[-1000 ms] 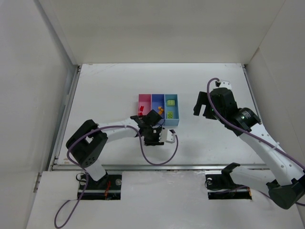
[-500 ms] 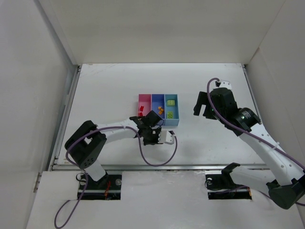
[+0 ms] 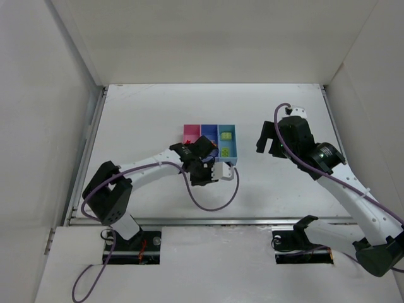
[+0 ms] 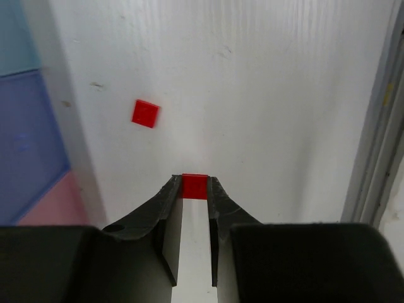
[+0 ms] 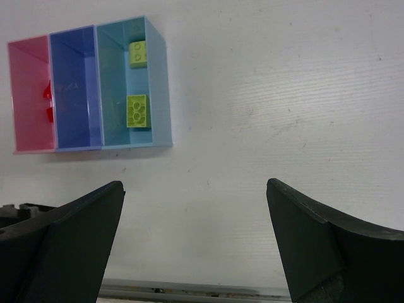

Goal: Sort the legos into containers by color

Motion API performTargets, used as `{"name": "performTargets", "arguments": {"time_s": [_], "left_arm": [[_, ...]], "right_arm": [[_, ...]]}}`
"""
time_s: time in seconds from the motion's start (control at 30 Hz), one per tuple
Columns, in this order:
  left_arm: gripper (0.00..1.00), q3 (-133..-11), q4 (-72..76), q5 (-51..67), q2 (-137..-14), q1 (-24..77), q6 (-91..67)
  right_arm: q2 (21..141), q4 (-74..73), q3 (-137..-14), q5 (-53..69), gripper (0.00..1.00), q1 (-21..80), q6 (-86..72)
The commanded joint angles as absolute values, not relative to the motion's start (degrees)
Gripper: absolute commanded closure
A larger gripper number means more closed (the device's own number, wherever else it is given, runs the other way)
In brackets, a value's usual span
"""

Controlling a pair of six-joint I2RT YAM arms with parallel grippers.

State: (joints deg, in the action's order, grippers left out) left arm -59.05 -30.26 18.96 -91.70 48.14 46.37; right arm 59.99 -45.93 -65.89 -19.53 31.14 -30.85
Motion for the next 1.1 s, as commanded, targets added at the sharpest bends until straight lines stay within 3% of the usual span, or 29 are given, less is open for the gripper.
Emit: {"name": "performTargets", "arguments": {"time_s": [0.0, 0.27, 0.57, 0.73, 0.93, 1.07], "left_arm": [[1.0, -64.9, -36.6, 22.2, -85.6, 47.0, 43.0], [1.0, -70.8, -29.0, 22.8, -81.1, 34.6, 26.8], [0.99, -76.8, -23.0, 15.1, -92.7, 25.7, 18.3], [0.83, -76.8, -21.1, 13.2, -94.0, 25.0, 18.8], [0.55, -76.8, -21.1, 14.3, -95.3, 25.0, 18.3], [0.43, -76.8, -21.6, 15.0, -95.3, 25.0, 18.3]], "right_arm": [[59.8, -44.3, -67.1, -20.0, 0.0, 31.3, -30.3], [59.8, -43.7, -67.7, -20.0, 0.0, 31.3, -30.3], [59.7, -44.2, -68.7, -19.3, 0.0, 31.3, -30.3], [57.9, -45.4, -68.7, -19.9, 0.0, 31.3, -30.8], [57.4, -45.4, -68.2, -19.9, 0.0, 31.3, -31.4], [57.9, -45.4, -68.2, -19.9, 0.0, 31.3, -31.4]]}}
